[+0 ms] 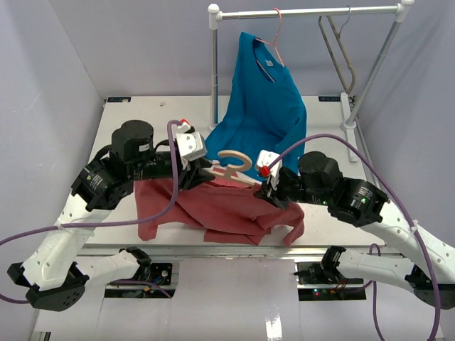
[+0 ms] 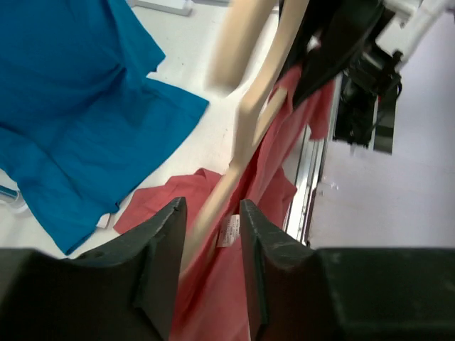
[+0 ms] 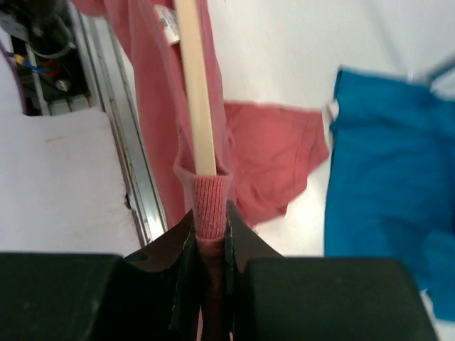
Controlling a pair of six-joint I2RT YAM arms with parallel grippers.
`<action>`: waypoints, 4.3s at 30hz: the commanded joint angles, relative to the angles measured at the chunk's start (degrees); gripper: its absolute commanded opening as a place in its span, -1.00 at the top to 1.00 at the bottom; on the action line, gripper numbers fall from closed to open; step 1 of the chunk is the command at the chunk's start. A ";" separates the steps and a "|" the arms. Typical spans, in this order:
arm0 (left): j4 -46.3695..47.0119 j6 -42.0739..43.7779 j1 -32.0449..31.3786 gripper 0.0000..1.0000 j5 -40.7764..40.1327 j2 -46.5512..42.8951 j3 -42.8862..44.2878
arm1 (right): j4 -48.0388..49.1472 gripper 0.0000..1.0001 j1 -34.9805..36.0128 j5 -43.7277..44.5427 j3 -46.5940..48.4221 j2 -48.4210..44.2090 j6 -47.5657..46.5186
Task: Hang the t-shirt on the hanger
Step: Place the hanger at the clothesline.
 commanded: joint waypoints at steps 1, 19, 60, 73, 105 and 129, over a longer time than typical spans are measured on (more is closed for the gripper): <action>9.51 -6.98 0.16 -0.04 -6.18 1.24 1.67 | -2.68 0.84 -0.66 12.18 -5.46 -1.88 11.05; 22.17 -13.95 0.16 -0.40 -28.61 -3.64 -8.20 | -13.81 0.85 -0.88 36.71 4.25 1.79 27.47; 22.23 -18.44 0.16 -0.96 -27.21 -23.65 -28.05 | 11.29 0.85 -16.73 41.83 48.83 44.29 23.13; 23.47 -19.80 0.16 -0.96 -25.31 -25.52 -31.56 | 14.62 0.85 -17.17 45.15 57.35 52.13 18.40; 28.24 -21.67 0.16 -0.96 -21.50 -27.64 -38.20 | 25.70 0.85 -24.38 41.41 57.83 62.29 18.07; 29.03 -22.64 0.16 -0.96 -21.64 -27.89 -37.51 | 23.05 -0.30 -24.47 37.64 45.87 44.61 15.66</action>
